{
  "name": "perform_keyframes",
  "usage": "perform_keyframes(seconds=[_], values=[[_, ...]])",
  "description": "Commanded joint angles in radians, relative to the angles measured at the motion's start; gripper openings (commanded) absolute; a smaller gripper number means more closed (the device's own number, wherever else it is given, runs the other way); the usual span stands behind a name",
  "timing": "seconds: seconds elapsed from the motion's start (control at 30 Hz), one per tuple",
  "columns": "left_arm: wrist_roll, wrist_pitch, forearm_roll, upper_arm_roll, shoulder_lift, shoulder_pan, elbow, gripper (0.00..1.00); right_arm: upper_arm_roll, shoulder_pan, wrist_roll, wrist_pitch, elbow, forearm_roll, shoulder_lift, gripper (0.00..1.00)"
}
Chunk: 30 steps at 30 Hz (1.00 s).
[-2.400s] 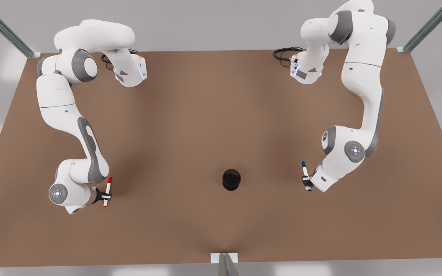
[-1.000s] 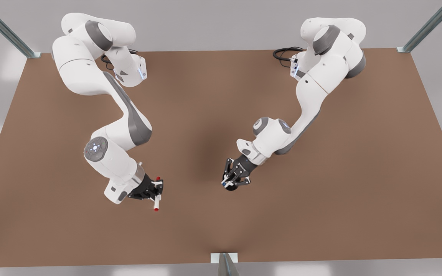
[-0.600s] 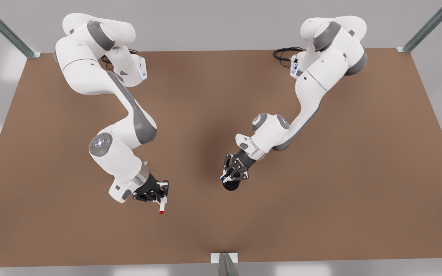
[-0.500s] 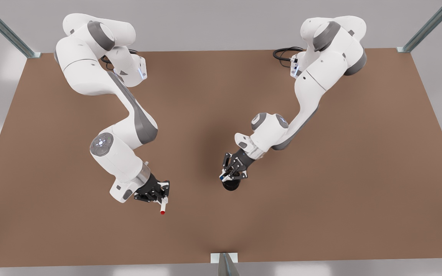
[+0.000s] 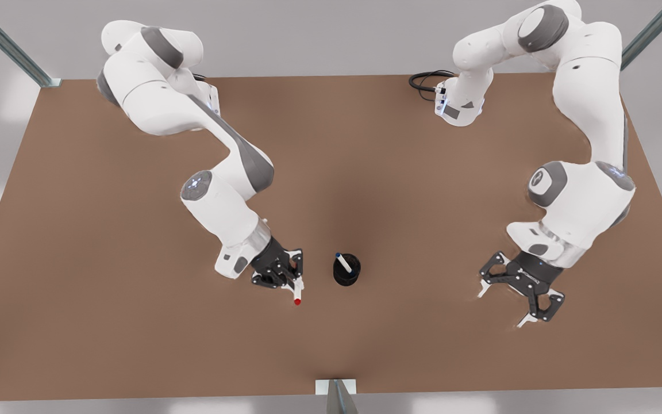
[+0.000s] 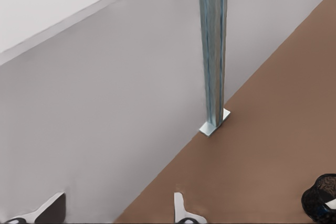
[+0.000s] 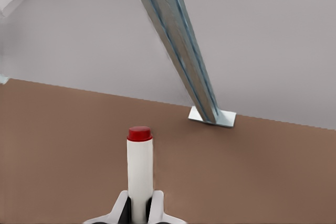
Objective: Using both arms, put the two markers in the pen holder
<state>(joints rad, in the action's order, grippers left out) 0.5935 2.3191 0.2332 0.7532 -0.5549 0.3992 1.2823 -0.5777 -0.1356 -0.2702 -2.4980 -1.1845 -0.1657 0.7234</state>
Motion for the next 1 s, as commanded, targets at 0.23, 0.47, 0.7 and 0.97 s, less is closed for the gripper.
perform_keyframes(seconds=[0.23,0.47,0.7,0.97], values=[[-0.834,-0.781,-0.172,-0.614,0.342,-0.373,0.114,1.00,0.314,-0.397,-0.122,-0.393,0.034,-0.037,0.034,0.23],[-0.831,-0.693,-0.226,-0.615,0.236,-0.341,0.107,1.00,0.421,-0.467,-0.112,-0.512,0.034,-0.156,0.137,0.23],[-0.831,-0.692,-0.226,-0.615,0.236,-0.335,0.114,1.00,0.423,-0.443,-0.112,-0.567,-0.032,-0.348,0.142,0.23],[-0.831,-0.684,-0.226,-0.615,0.234,-0.335,0.112,1.00,0.427,-0.427,-0.112,-0.624,-0.055,-0.403,0.183,0.23]])
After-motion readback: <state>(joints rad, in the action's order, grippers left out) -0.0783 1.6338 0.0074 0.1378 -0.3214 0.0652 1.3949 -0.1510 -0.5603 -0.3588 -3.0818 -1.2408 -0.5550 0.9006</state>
